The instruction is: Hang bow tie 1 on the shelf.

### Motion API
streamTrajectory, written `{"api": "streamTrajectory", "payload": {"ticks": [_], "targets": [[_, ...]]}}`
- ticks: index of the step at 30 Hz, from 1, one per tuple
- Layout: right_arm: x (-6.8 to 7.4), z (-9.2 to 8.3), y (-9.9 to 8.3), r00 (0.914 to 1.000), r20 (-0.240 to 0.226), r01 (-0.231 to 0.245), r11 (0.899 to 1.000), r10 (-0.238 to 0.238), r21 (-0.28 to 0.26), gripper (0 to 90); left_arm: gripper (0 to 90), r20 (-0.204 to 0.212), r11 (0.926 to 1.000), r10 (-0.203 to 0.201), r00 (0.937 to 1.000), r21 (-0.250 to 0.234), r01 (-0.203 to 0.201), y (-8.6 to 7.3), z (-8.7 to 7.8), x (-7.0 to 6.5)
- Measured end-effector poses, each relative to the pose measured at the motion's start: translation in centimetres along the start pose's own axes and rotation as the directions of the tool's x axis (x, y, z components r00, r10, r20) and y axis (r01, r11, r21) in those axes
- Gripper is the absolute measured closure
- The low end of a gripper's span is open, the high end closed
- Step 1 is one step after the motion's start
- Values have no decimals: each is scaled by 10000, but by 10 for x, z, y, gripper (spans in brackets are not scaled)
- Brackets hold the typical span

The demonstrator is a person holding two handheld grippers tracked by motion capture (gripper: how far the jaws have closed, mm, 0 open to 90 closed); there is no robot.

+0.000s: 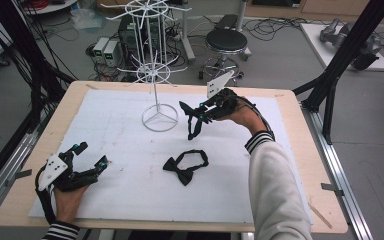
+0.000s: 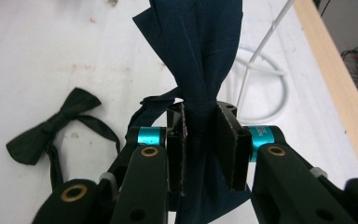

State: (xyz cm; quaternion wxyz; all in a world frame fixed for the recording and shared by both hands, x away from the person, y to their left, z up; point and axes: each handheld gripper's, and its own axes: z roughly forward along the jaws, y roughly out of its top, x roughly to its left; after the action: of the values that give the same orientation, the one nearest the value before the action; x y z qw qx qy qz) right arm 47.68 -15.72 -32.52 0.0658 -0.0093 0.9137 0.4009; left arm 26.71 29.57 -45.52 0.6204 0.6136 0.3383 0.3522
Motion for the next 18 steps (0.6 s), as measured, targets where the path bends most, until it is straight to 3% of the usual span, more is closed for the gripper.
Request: {"api": "streamTrajectory", "payload": {"ticks": [10, 18], "targets": [[1, -8, 5, 9999, 103, -39, 9953, 49, -964, 753, 145, -14, 10000, -40, 10000, -32, 40, 0, 0, 0], [2, -18, 10, 9994, 313, -81, 9806, 145, -1959, 752, 145, -4, 10000, -11, 10000, -35, 11, 0, 0, 0]]}}
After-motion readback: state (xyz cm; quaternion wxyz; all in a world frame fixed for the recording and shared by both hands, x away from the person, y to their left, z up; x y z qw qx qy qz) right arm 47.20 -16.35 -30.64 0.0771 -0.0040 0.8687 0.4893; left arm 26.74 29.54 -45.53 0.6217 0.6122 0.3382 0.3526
